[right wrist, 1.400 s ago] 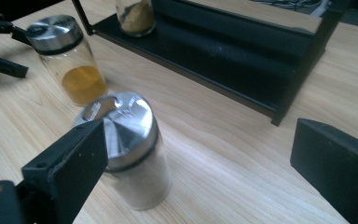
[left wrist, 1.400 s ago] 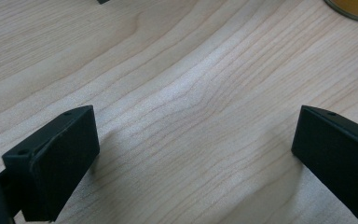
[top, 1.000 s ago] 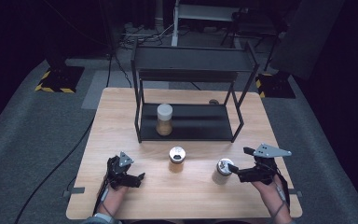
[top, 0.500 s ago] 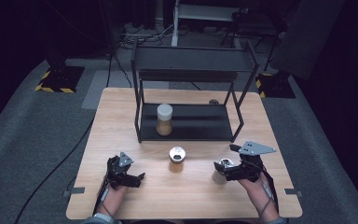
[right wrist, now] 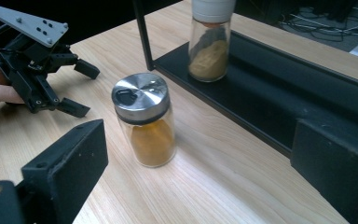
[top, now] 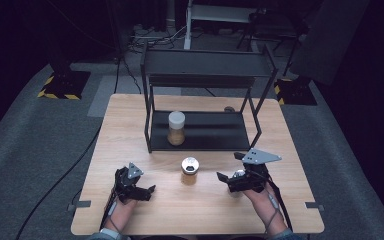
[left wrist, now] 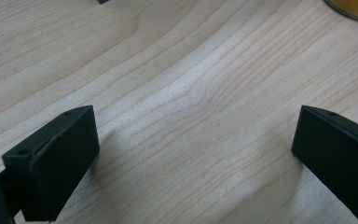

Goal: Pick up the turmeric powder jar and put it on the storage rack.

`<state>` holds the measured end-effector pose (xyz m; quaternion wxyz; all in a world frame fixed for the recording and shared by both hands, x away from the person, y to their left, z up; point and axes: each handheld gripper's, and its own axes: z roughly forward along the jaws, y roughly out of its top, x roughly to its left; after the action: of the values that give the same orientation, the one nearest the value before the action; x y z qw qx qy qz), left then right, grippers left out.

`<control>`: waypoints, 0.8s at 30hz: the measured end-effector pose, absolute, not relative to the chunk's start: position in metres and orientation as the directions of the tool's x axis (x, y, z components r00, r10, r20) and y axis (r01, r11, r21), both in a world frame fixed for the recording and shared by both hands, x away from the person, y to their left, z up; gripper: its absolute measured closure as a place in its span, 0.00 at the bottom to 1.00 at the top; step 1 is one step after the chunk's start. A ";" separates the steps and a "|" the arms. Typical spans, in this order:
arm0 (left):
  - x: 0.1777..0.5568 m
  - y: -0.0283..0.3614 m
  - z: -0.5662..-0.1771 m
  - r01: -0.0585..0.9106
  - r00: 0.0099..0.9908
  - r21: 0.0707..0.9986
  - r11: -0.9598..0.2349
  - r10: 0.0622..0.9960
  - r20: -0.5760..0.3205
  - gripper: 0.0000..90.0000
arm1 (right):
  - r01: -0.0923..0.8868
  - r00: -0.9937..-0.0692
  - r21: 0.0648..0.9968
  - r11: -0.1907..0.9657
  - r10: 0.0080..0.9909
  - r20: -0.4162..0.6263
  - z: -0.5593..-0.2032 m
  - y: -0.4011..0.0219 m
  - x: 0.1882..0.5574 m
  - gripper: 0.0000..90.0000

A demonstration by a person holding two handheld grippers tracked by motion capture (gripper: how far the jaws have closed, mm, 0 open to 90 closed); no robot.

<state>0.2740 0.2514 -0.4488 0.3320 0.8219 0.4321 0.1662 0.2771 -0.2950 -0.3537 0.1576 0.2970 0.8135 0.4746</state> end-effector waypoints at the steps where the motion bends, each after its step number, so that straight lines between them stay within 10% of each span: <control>1: 0.274 0.251 -0.449 0.600 0.571 0.690 -0.406 0.821 -0.014 0.00 | 0.333 -0.776 0.865 0.375 0.630 0.026 -0.354 -0.293 0.278 0.04; 24: 0.274 0.251 -0.449 0.600 0.572 0.689 -0.406 0.820 -0.014 0.00 | 0.330 -0.798 0.867 0.374 0.601 0.044 -0.367 -0.253 0.288 0.04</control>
<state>0.2741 0.2514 -0.4488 0.3320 0.8220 0.4320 0.1661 0.2881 -0.2526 -0.3665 0.1407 0.2848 0.8169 0.4815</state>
